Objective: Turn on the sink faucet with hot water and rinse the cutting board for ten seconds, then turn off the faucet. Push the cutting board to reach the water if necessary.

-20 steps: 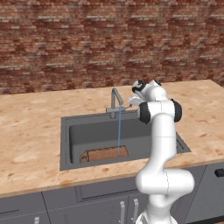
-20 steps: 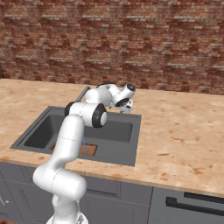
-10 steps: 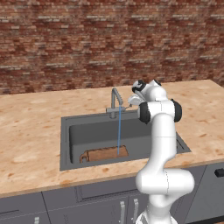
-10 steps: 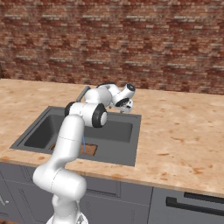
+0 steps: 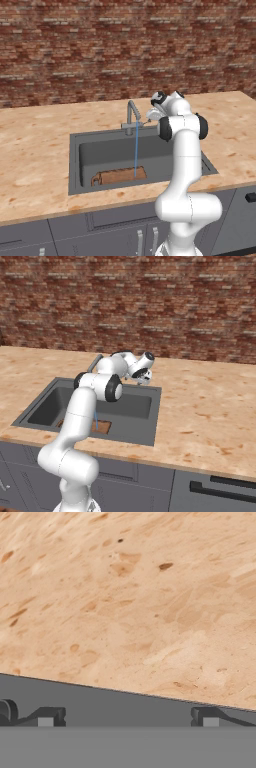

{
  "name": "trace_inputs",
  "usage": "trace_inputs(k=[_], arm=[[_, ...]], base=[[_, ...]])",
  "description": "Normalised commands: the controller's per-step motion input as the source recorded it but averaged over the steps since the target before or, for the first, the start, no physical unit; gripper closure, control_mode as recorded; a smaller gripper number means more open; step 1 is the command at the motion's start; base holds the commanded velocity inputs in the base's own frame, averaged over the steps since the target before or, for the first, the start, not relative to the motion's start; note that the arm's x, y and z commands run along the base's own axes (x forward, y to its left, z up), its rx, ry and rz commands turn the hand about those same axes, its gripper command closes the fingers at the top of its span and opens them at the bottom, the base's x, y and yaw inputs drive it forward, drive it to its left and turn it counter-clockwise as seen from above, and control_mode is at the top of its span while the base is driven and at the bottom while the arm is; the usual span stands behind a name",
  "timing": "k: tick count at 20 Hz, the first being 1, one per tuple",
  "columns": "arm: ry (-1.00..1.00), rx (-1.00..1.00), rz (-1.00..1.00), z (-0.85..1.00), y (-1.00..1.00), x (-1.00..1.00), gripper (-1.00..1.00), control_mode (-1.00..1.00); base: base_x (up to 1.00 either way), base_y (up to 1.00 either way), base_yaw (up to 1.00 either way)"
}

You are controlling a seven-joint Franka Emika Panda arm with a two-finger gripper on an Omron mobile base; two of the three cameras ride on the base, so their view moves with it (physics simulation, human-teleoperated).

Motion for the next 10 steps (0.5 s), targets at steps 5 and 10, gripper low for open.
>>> trace_inputs(k=[5,10], arm=[[0.0,0.0,0.0,0.0,0.0,-0.08,-1.0,-1.0],[0.0,0.0,0.0,0.0,0.0,-0.18,-1.0,-1.0]], base=[[0.0,0.0,0.0],[0.0,0.0,0.0]])
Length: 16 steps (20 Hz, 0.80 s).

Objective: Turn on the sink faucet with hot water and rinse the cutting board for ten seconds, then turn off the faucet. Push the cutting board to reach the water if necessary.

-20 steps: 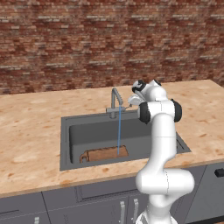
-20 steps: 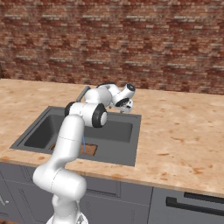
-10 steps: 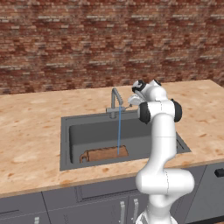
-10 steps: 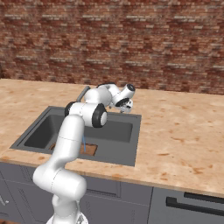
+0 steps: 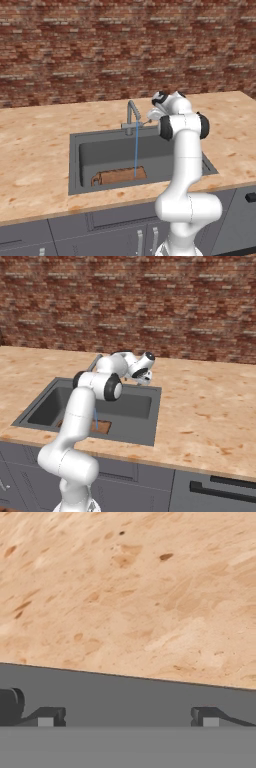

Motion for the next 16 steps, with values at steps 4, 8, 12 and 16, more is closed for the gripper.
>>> trace_inputs(k=[4,8,12,16], arm=[[0.0,0.0,0.0,0.0,0.0,-0.28,-1.0,-1.0],[0.0,0.0,0.0,0.0,0.01,-0.36,-1.0,-1.0],[0.0,0.0,0.0,0.0,0.12,-0.3,-1.0,-1.0],[-0.01,0.0,0.0,0.0,0.16,-0.13,-1.0,-1.0]], base=[[0.0,0.0,0.0],[0.0,0.0,0.0],[0.0,0.0,0.0],[0.0,0.0,0.0]])
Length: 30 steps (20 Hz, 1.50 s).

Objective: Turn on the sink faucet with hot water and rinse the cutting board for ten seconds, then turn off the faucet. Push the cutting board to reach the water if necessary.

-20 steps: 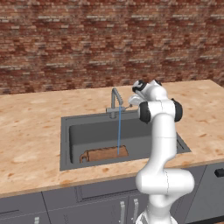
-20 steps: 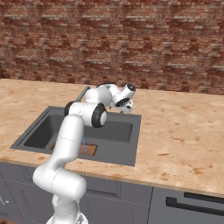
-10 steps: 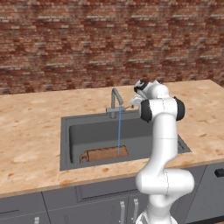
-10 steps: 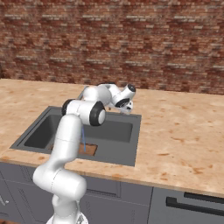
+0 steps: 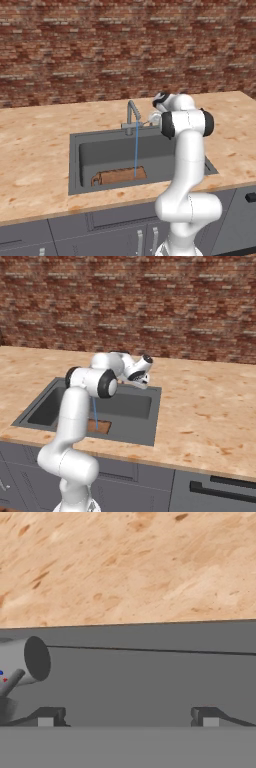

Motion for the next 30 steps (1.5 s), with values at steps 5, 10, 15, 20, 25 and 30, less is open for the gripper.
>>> trace_inputs(k=[5,10,15,20,25,30], arm=[[0.0,0.0,0.0,0.0,0.18,-0.07,-1.0,-1.0],[0.0,0.0,0.0,0.0,0.14,0.0,-1.0,-1.0],[0.0,0.0,0.0,0.0,0.08,0.0,-1.0,-1.0],[0.0,0.0,0.0,0.0,0.09,0.0,-1.0,-1.0],[0.0,0.0,0.0,0.0,0.13,0.0,-1.0,-1.0],[0.0,0.0,0.0,0.0,0.23,-0.01,-1.0,-1.0]], base=[[0.0,0.0,0.0],[0.0,0.0,0.0],[0.0,0.0,0.0],[0.0,0.0,0.0],[0.0,0.0,0.0],[0.0,0.0,0.0]])
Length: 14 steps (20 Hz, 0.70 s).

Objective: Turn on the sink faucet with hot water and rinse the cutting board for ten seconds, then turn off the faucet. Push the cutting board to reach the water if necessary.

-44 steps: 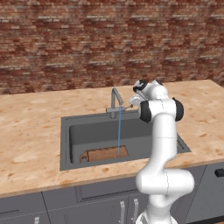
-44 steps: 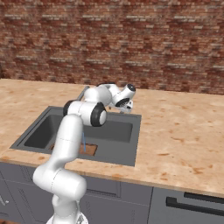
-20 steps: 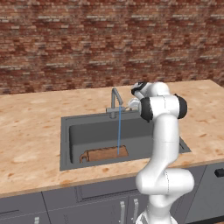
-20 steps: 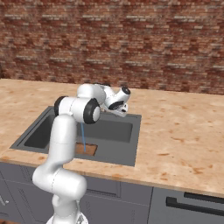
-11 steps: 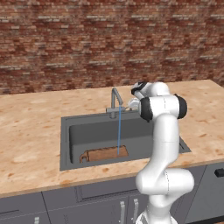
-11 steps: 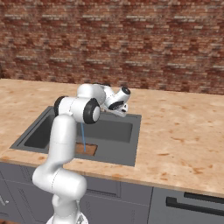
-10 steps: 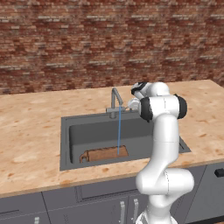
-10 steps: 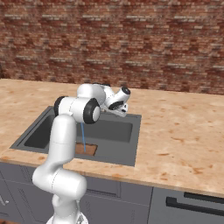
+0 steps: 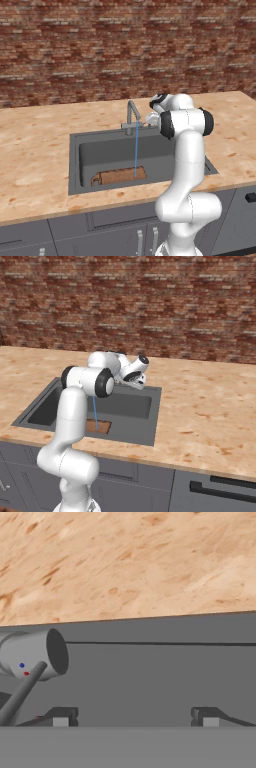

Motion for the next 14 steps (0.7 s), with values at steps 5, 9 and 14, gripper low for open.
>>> trace_inputs(k=[5,9,14], arm=[[0.0,0.0,0.0,0.0,0.28,-0.04,-1.0,-1.0],[0.0,0.0,0.0,0.0,0.25,0.0,-1.0,-1.0],[0.0,0.0,0.0,0.0,0.24,0.0,-1.0,-1.0]], base=[[0.0,0.0,0.0],[0.0,0.0,0.0],[0.0,0.0,0.0]])
